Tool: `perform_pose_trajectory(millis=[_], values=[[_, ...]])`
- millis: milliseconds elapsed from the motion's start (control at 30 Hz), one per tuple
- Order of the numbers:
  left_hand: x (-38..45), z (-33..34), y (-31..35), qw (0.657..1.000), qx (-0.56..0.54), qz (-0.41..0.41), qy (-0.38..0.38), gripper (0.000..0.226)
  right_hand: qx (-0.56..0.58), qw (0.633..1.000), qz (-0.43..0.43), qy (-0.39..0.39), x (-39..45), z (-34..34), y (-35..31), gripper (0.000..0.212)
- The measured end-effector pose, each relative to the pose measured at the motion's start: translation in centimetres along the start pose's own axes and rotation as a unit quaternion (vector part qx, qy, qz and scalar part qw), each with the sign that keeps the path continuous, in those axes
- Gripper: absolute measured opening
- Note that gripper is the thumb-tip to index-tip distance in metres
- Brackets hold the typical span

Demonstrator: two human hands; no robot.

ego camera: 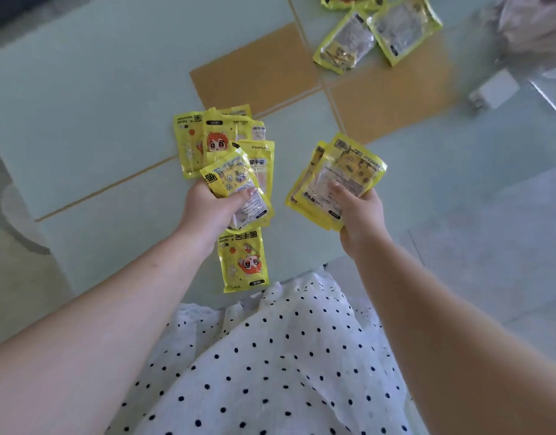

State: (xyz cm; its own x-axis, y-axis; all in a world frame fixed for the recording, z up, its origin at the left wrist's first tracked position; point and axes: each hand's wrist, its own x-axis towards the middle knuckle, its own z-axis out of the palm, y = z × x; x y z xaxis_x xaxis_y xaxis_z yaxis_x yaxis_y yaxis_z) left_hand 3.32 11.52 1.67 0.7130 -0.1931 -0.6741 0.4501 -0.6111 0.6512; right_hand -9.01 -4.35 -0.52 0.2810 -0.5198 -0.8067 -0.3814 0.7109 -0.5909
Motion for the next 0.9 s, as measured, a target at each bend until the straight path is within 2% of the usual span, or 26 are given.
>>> perform_pose_trajectory(millis=[100, 200, 433, 600, 700, 900], values=[[-1.6, 0.5, 0.3, 0.998, 0.043, 0.024, -0.048, 0.036, 0.059, 0.998, -0.012, 0.030, -2.6, -2.1, 1.3, 0.016], [-3.6, 1.8, 0.5, 0.988, 0.096, 0.053, -0.111, 0.022, 0.126, 0.990, -0.021, 0.065, -5.4, -4.9, 3.2, 0.017], [-10.7, 7.5, -0.3, 0.944, 0.194, 0.086, -0.253, 0.018, 0.259, 0.950, -0.022, 0.172, -12.0, -13.5, 9.5, 0.017], [-16.8, 12.5, -3.0, 0.897, 0.265, 0.110, -0.335, 0.020, 0.340, 0.906, -0.019, 0.251, -16.9, -20.4, 15.8, 0.019], [-21.1, 15.3, -5.7, 0.862, 0.308, 0.144, -0.375, 0.032, 0.393, 0.872, -0.029, 0.289, -20.2, -24.6, 20.2, 0.017], [-32.1, 20.1, -14.2, 0.792, 0.382, 0.175, -0.442, 0.024, 0.464, 0.814, -0.044, 0.348, -28.9, -33.2, 30.8, 0.019]])
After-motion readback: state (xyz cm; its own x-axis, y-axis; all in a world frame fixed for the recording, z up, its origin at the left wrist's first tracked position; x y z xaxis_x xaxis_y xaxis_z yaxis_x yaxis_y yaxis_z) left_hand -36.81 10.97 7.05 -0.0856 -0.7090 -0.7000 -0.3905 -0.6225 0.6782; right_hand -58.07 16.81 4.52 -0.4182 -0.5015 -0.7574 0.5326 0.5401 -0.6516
